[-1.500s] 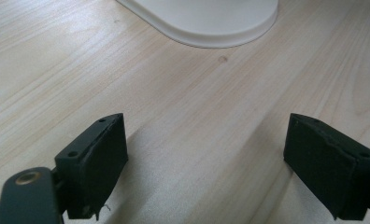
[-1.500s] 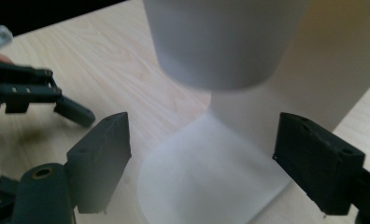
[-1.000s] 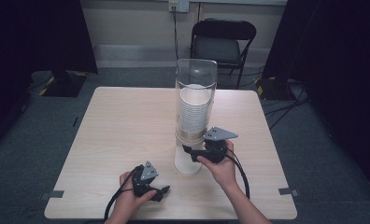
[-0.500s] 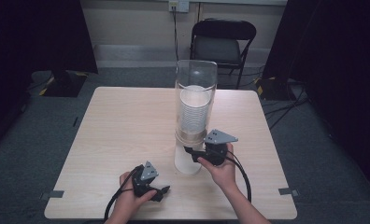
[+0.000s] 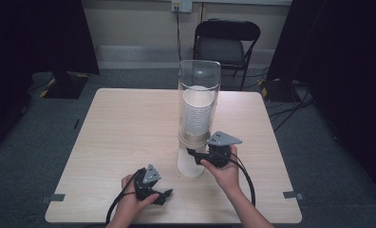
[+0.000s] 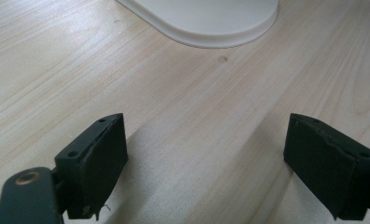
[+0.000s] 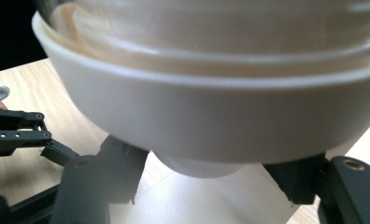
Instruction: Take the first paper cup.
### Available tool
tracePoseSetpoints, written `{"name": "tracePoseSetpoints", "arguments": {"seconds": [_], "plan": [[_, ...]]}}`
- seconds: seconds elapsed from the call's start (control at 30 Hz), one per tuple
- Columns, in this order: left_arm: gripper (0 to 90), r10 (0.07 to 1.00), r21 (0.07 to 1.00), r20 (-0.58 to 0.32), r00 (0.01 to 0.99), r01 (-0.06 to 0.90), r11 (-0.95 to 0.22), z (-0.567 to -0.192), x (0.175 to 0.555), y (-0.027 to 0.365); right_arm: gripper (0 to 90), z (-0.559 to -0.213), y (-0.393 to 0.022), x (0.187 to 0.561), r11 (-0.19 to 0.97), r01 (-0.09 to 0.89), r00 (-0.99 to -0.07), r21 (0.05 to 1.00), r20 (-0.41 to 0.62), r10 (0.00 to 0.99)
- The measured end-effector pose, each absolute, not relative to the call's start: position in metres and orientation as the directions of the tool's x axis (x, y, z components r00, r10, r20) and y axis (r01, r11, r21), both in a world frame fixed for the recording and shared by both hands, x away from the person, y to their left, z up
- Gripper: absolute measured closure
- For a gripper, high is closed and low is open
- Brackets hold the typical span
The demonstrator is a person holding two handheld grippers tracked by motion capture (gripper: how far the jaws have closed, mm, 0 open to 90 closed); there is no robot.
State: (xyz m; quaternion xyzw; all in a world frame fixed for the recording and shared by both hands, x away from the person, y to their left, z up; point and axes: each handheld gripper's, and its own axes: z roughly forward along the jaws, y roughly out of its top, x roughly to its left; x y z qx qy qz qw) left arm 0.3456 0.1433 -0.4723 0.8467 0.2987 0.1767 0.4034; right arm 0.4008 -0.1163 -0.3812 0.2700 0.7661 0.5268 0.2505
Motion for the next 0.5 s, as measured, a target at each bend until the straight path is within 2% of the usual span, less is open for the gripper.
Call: {"name": "tracePoseSetpoints", "arguments": {"seconds": [0.17,0.5], "plan": [[13.1,0.65,0.784,0.062,0.758,0.366,-0.502,-0.4717,0.3454,0.1435,28.5,-0.3784,-0.1146,0.4,0.27,0.145,-0.725,0.952,-0.083,0.684],[13.1,0.648,0.789,0.058,0.759,0.363,-0.496,-0.4723,0.3456,0.1433,35.3,-0.3833,-0.1146,0.4022,0.261,0.119,-0.724,0.958,-0.096,0.683]]}}
